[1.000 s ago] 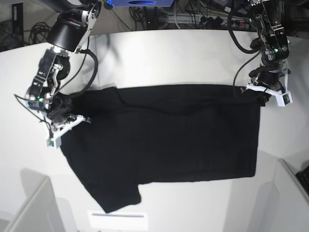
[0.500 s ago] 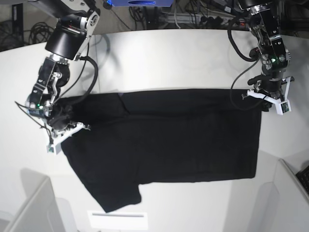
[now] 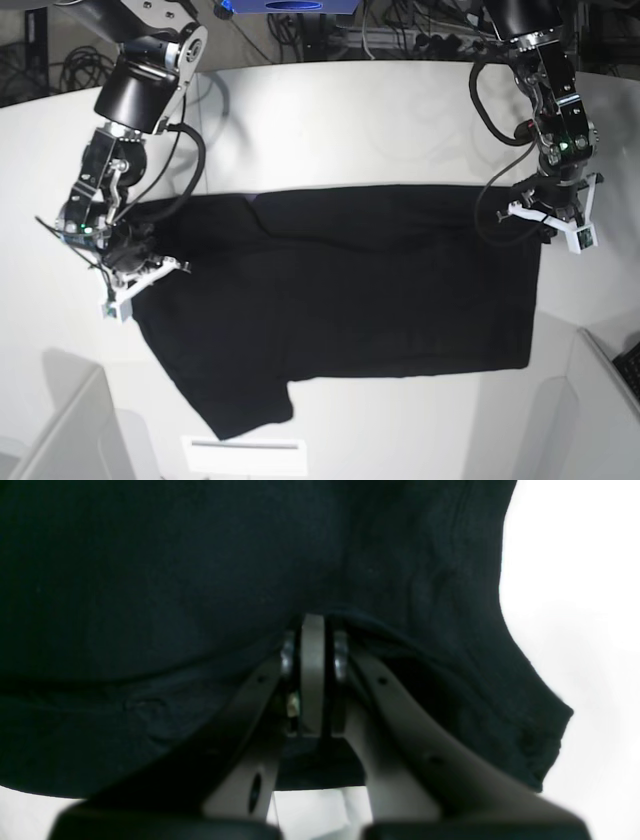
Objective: Fold the T-shirt properly
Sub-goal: 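Lift the shoulder edges with both grippers and pull them toward the hem, then lower the folded shoulder edge onto the shirt and release both grippers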
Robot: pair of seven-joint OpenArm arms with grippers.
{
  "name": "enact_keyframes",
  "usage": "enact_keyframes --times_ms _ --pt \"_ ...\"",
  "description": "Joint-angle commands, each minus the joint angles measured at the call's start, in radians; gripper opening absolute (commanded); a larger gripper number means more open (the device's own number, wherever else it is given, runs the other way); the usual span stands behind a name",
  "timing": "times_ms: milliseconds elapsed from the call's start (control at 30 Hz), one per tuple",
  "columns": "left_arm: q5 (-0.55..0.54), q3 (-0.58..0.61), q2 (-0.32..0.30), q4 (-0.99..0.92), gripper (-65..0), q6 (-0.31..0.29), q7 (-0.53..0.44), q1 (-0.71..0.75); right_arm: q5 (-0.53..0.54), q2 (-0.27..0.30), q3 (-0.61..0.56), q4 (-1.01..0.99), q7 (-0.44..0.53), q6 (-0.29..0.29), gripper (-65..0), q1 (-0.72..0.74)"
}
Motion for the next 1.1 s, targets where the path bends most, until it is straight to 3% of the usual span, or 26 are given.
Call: enact_keyframes --times_ms 0,667,767,867,1067 --pt "0.001 -0.004 -0.013 -0.001 -65.0 0.002 -0.021 -0.017 0.007 0.007 -0.002 0.014 0.02 0.001 -65.0 0.035" --pt "0.001 -0.004 -0.013 -0.062 -65.0 0.002 -0.021 -0.076 0.007 0.035 -0.002 -0.055 0.08 0.001 -65.0 0.038" --pt "0.001 -0.004 -0.013 -0.053 -65.0 0.002 -0.021 -0.073 0.007 0.035 -0.001 -0.049 0.082 0.001 -46.2 0.038" --pt "0.001 -0.004 -0.013 -0.054 -48.4 0.002 -0.021 -0.076 0.007 0.042 0.004 -0.048 0.083 0.001 -32.1 0.038" --pt "0.001 -0.015 -0.033 -0.024 -11.2 0.002 -0.021 -0.085 0.007 0.064 0.007 -0.023 0.155 0.001 -31.2 0.008"
